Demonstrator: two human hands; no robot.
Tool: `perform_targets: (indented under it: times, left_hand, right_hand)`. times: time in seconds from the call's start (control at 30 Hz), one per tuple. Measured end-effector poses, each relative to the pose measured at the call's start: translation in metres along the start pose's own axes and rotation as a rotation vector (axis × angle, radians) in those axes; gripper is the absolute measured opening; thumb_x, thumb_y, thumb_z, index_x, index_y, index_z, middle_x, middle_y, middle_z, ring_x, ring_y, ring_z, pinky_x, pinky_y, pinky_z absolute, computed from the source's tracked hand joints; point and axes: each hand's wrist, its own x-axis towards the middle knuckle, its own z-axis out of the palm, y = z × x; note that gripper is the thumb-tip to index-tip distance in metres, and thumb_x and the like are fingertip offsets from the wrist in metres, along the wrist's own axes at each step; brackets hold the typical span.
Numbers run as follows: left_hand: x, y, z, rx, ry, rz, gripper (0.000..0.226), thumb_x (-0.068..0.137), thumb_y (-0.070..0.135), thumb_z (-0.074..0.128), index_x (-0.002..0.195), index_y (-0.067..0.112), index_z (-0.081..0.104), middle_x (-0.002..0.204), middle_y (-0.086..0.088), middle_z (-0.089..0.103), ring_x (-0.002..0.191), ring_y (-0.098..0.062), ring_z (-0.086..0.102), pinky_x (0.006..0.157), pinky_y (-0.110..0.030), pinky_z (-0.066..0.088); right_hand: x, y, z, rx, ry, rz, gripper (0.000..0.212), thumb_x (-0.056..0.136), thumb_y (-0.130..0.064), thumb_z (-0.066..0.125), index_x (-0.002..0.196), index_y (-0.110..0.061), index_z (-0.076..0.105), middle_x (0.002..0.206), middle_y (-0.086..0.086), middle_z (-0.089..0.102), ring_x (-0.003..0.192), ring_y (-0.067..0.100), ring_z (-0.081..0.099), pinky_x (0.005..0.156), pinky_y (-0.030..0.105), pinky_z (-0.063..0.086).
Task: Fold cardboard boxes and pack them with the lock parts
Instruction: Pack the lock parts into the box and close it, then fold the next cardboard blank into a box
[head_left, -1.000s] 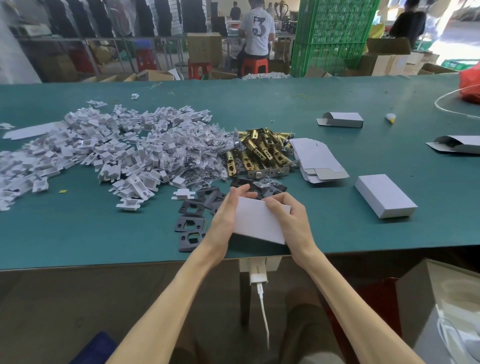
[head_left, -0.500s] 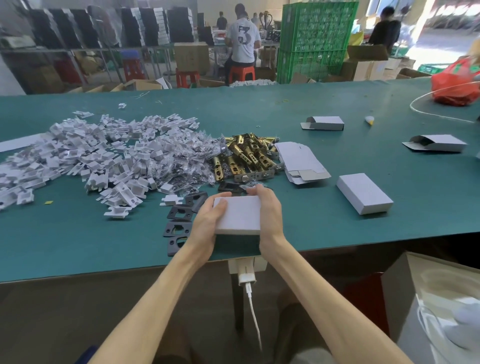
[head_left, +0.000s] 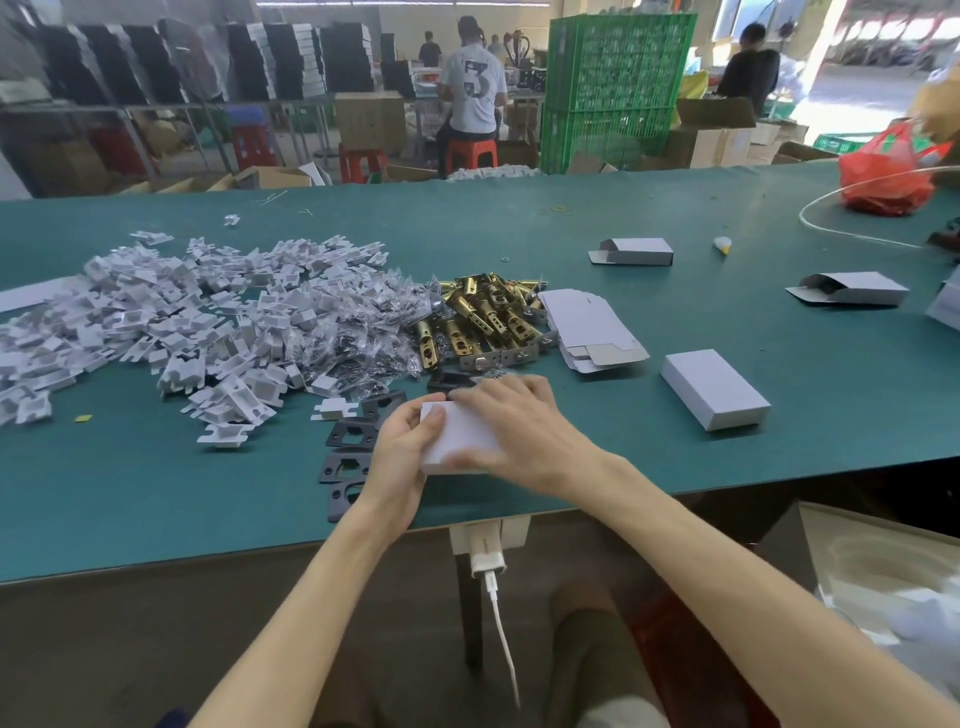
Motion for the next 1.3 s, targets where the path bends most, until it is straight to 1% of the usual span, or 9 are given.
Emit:
perform_targets:
  times: [0.1, 0.2, 0.33, 0.57, 0.73, 0.87, 1.07, 1.17, 1.3]
  left_hand:
    - [0.0, -0.001, 0.001, 0.0, 0.012, 0.008, 0.032, 0.106, 0.021, 0.056, 0.132, 0.004, 0.06, 0.115, -0.013, 0.066, 0.095, -0.018, 0.065, 0.073, -0.029, 0.058]
    - [0.0, -0.002, 0.003, 0.027, 0.0, 0.035, 0.029, 0.109, 0.022, 0.051, 0.131, 0.007, 0.062, 0.123, -0.014, 0.067, 0.102, -0.02, 0.066, 0.078, -0.032, 0.058]
    - [0.002, -0.002, 0.002, -0.055, -0.025, 0.041, 0.03, 0.111, 0.016, 0.045, 0.134, -0.001, 0.056, 0.13, -0.016, 0.068, 0.12, -0.022, 0.069, 0.089, -0.033, 0.061]
    - [0.004, -0.007, 0.004, 0.033, -0.027, 0.08, 0.024, 0.109, 0.006, 0.046, 0.128, -0.002, 0.059, 0.125, -0.02, 0.068, 0.114, -0.024, 0.072, 0.085, -0.029, 0.062]
    - [0.004, -0.007, 0.002, 0.01, -0.038, 0.081, 0.023, 0.108, 0.003, 0.047, 0.126, -0.002, 0.061, 0.123, -0.021, 0.07, 0.112, -0.026, 0.072, 0.083, -0.029, 0.061]
    - [0.003, -0.007, 0.001, 0.013, -0.037, 0.089, 0.022, 0.108, 0.002, 0.047, 0.124, 0.0, 0.062, 0.119, -0.019, 0.071, 0.11, -0.025, 0.073, 0.081, -0.027, 0.061]
    - [0.002, -0.007, 0.002, 0.009, -0.038, 0.093, 0.021, 0.107, 0.001, 0.048, 0.123, 0.0, 0.063, 0.117, -0.018, 0.072, 0.109, -0.025, 0.073, 0.081, -0.026, 0.061]
    - [0.002, -0.008, 0.002, 0.01, -0.039, 0.097, 0.021, 0.107, 0.001, 0.049, 0.121, 0.001, 0.064, 0.116, -0.017, 0.073, 0.108, -0.025, 0.073, 0.08, -0.025, 0.06]
    - [0.004, -0.01, 0.002, 0.036, -0.034, 0.106, 0.021, 0.107, 0.0, 0.049, 0.12, 0.003, 0.065, 0.112, -0.014, 0.075, 0.107, -0.025, 0.074, 0.08, -0.025, 0.06]
  right_hand:
    - [-0.006, 0.002, 0.002, -0.187, -0.088, -0.088, 0.097, 0.085, -0.064, 0.064, 0.158, -0.018, 0.022, 0.137, 0.004, 0.045, 0.124, 0.023, 0.042, 0.103, 0.04, 0.036]
    - [-0.012, 0.011, -0.002, -0.127, -0.097, -0.041, 0.095, 0.087, -0.062, 0.064, 0.159, -0.018, 0.019, 0.138, 0.005, 0.043, 0.122, 0.025, 0.044, 0.099, 0.039, 0.04]
    - [-0.019, 0.049, -0.035, 0.129, -0.094, 0.282, 0.089, 0.085, -0.062, 0.068, 0.156, -0.024, 0.03, 0.135, 0.009, 0.049, 0.123, 0.029, 0.049, 0.1, 0.039, 0.041]
    - [-0.04, 0.144, -0.085, -0.288, 0.045, 0.883, 0.072, 0.085, -0.058, 0.069, 0.132, -0.009, 0.047, 0.123, 0.019, 0.051, 0.116, 0.04, 0.049, 0.09, 0.047, 0.042]
    - [-0.058, 0.17, -0.075, -0.258, 0.004, 1.074, 0.077, 0.089, -0.057, 0.065, 0.136, -0.001, 0.041, 0.135, 0.024, 0.045, 0.124, 0.042, 0.044, 0.096, 0.049, 0.042]
    - [-0.058, 0.172, -0.069, -0.3, -0.048, 1.086, 0.09, 0.088, -0.053, 0.068, 0.149, -0.002, 0.026, 0.14, 0.024, 0.041, 0.126, 0.043, 0.044, 0.097, 0.049, 0.041]
    - [-0.055, 0.182, -0.068, -0.273, -0.022, 1.1, 0.09, 0.089, -0.053, 0.066, 0.149, 0.001, 0.026, 0.139, 0.025, 0.041, 0.127, 0.041, 0.042, 0.1, 0.049, 0.038]
    - [-0.046, 0.179, -0.073, -0.366, -0.15, 1.094, 0.096, 0.091, -0.051, 0.064, 0.153, 0.003, 0.015, 0.146, 0.025, 0.034, 0.137, 0.04, 0.033, 0.111, 0.061, 0.03]
    - [-0.027, 0.161, -0.062, -0.626, -0.147, 0.666, 0.086, 0.097, -0.036, 0.06, 0.157, -0.004, 0.009, 0.16, 0.019, 0.02, 0.153, 0.032, 0.009, 0.121, 0.063, 0.002]
